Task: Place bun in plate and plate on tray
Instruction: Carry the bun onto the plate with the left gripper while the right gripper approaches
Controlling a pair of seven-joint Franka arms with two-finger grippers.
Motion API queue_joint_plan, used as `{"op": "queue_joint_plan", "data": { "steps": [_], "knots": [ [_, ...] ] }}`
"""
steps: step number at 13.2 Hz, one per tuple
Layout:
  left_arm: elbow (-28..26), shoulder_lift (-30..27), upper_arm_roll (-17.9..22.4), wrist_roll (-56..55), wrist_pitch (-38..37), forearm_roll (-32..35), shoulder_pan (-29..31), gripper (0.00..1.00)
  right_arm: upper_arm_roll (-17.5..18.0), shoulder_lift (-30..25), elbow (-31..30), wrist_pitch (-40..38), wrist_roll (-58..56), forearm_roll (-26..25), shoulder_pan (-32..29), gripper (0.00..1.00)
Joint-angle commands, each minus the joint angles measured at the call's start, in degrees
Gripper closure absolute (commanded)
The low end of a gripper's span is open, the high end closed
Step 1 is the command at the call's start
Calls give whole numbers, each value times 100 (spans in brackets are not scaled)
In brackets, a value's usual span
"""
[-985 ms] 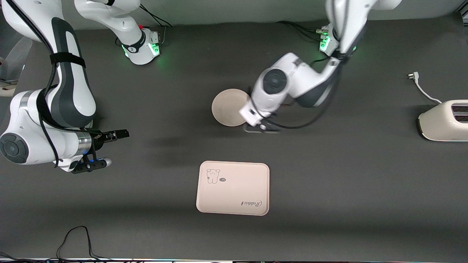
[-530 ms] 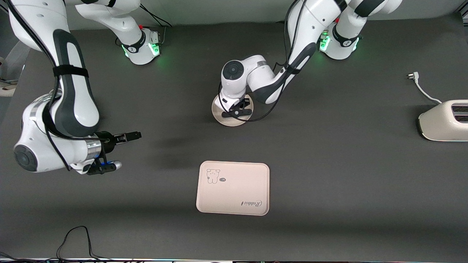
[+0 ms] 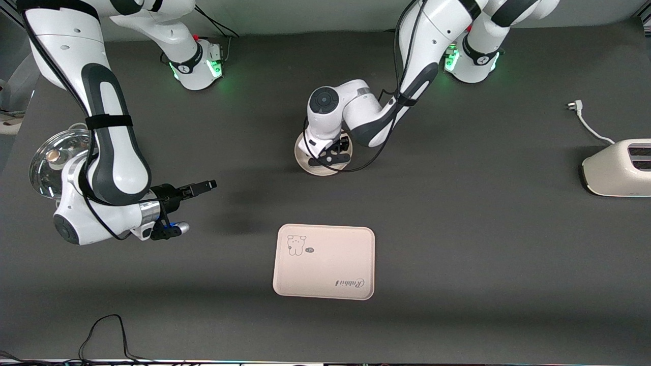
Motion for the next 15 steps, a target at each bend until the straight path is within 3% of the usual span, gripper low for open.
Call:
{"op": "queue_joint_plan", "data": {
  "steps": [1,5,6,9,15],
  "knots": [
    [11,-69,67,-204,23,105,-132,0,-43,-706,-1162,805,-155,419,197,0],
    [20,-68,67,-239,32,114,-150,0,-43,-1207,-2314,1999,-181,753,592,0],
    [28,-60,67,-239,32,114,-167,0,-43,-1270,-2534,2203,-190,1015,706,0],
    [46,-60,67,-239,32,114,-167,0,-43,-1419,-3009,2590,-190,1105,926,0],
    [55,-112,67,-143,-29,123,-115,0,-34,-1473,-3204,2679,-111,1316,1225,0]
  ]
}}
